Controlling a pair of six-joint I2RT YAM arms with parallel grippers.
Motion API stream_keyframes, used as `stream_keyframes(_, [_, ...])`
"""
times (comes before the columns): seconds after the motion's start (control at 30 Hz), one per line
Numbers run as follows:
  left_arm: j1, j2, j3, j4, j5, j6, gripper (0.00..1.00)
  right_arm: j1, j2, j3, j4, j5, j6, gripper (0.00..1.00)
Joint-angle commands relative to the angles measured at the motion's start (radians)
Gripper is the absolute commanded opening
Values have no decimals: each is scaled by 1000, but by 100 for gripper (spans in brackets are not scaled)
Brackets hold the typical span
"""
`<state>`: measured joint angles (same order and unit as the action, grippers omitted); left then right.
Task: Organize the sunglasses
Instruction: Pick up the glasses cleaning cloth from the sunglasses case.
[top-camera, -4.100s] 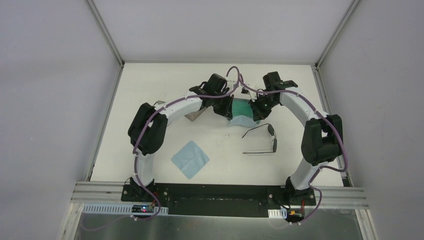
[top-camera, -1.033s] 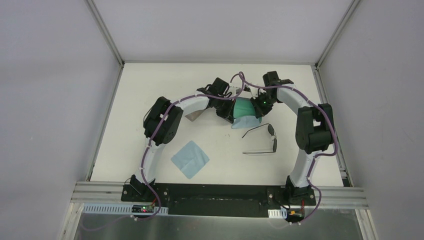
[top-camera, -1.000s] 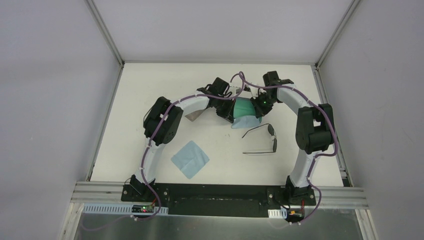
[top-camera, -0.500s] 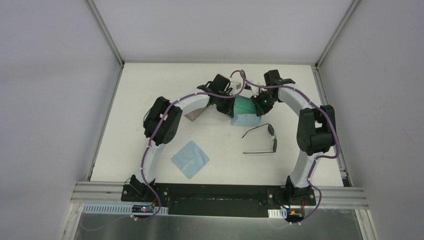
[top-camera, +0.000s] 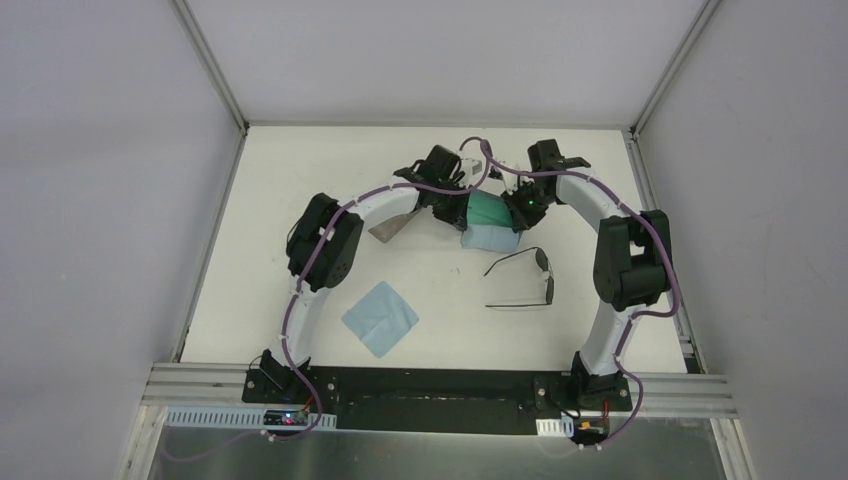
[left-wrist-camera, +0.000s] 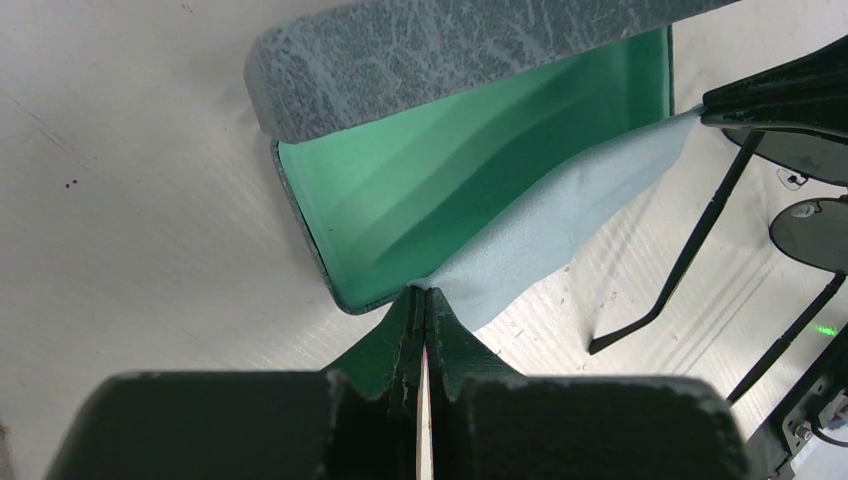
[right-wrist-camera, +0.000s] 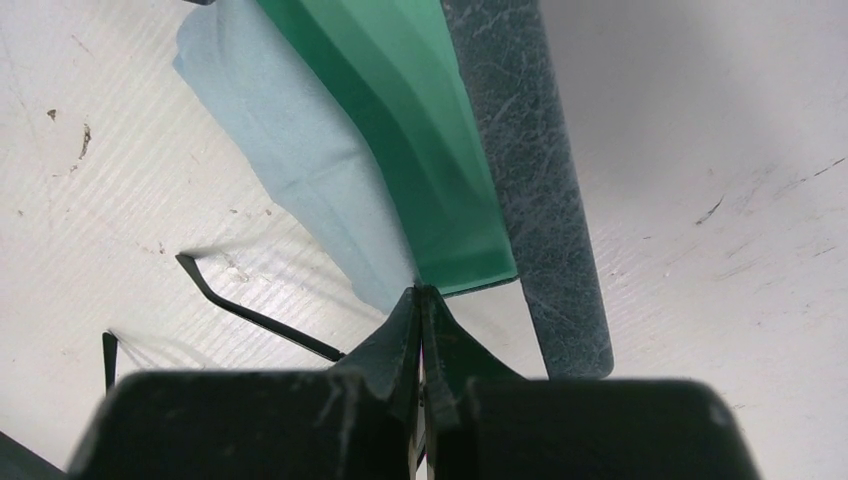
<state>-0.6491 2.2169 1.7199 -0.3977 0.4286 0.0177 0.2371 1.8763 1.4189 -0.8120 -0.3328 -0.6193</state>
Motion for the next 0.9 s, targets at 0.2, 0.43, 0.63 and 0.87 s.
stream_keyframes(0.2, [0, -80, 56, 26, -68, 43, 0, 12, -23, 56, 11, -13, 36, 0])
stream_keyframes(0.43, [11, -54, 99, 21, -138, 68, 0, 21, -11, 65, 23, 13, 63, 0])
stream_keyframes(0.63, [17, -25, 130, 21, -159, 85, 0, 25, -4, 51, 41, 49, 76, 0])
stream_keyframes(0.87, [16, 15, 153, 21, -134, 91, 0, 25, 11, 41, 60, 97, 82, 0])
